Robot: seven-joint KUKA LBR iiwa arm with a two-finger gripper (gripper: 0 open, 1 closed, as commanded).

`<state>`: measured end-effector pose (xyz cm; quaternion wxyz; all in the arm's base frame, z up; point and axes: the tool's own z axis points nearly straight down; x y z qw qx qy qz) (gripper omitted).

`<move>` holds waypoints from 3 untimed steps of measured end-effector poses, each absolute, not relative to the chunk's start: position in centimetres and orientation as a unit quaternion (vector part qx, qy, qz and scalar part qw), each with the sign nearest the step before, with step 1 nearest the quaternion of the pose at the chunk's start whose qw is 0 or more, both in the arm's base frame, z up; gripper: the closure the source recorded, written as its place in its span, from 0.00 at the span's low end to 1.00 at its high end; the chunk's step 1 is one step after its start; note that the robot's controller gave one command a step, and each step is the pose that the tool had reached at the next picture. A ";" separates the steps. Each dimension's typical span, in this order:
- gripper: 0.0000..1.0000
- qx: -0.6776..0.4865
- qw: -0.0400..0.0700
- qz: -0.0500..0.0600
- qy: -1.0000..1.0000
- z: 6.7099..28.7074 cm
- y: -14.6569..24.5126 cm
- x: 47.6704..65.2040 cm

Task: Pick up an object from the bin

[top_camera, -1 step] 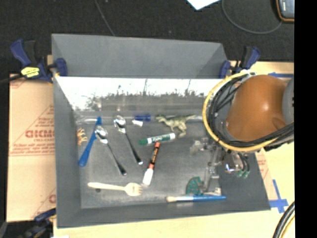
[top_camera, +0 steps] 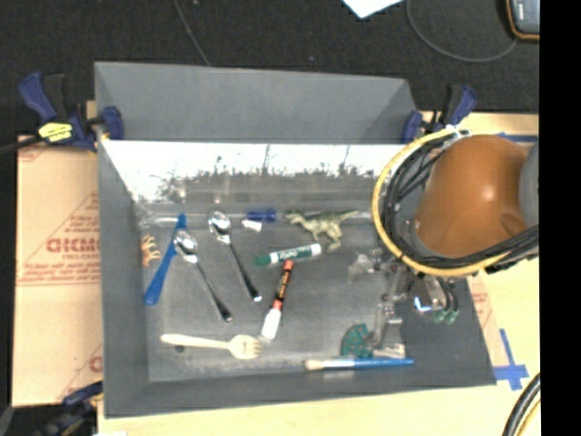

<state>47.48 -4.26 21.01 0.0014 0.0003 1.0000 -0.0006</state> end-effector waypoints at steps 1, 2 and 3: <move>0.00 -0.134 0.002 -0.001 0.991 12.1 -0.3 52.4; 0.00 -0.297 0.004 -0.002 0.955 15.3 2.4 53.0; 0.00 -0.322 0.002 0.000 0.947 10.3 4.3 55.3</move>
Offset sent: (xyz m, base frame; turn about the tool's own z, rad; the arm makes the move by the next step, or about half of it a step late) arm 0.0537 0.0666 -0.0589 -0.6027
